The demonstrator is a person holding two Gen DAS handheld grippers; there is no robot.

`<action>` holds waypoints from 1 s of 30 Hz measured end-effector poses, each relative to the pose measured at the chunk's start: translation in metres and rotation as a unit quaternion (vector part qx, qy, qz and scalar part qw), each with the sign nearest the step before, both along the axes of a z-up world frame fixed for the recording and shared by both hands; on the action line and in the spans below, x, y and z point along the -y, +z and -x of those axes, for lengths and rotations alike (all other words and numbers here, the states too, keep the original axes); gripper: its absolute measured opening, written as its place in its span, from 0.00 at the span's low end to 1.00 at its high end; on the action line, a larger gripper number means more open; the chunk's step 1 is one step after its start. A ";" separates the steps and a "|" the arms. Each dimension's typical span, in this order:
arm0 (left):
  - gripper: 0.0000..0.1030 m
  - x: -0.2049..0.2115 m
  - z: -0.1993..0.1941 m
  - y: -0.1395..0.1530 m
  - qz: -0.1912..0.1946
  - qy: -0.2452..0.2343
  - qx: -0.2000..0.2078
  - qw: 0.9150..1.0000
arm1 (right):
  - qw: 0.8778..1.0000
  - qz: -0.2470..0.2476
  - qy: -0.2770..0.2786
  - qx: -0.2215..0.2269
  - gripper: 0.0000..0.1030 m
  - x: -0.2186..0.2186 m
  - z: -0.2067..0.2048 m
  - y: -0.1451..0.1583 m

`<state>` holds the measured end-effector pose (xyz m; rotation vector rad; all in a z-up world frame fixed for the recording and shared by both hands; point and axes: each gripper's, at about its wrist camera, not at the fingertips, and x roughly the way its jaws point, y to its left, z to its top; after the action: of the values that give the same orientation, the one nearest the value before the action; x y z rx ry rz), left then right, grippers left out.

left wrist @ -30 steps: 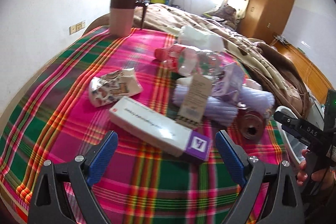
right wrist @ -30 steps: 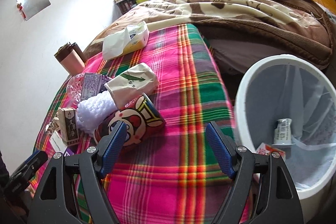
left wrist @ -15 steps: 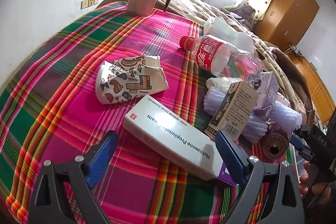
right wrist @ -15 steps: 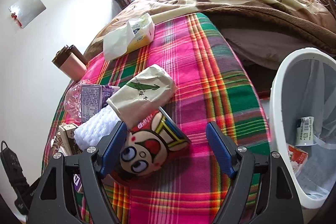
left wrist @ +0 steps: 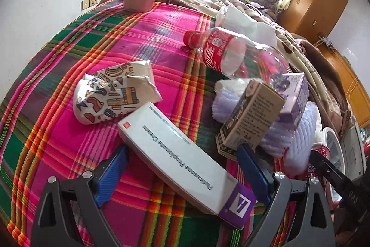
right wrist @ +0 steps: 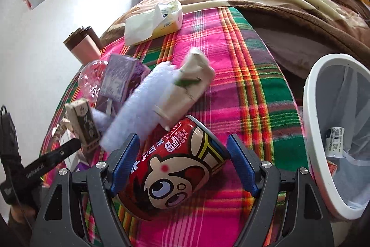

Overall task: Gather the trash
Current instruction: 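Move both tools back over the bed toward the red can and cream box, then grasp the red milk can with the right gripper while the left grasps the cream box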

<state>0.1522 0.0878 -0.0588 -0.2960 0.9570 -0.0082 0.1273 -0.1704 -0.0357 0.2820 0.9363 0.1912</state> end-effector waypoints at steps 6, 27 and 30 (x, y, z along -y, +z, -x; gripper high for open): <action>0.92 0.026 0.007 -0.002 -0.056 -0.031 -0.009 0.998 | 0.998 0.043 0.038 0.016 0.77 -0.007 0.019 0.004; 0.92 -0.006 0.051 0.001 -0.078 -0.014 0.002 0.997 | 0.993 0.112 0.025 0.041 0.77 -0.010 0.051 0.015; 0.92 -0.009 0.048 0.000 -0.078 -0.005 0.009 0.997 | 0.992 0.118 0.015 0.033 0.77 -0.011 0.049 0.012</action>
<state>0.1042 0.0968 -0.0589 -0.1466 0.9351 0.0545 0.0781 -0.1597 -0.0237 0.0429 0.8878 0.1154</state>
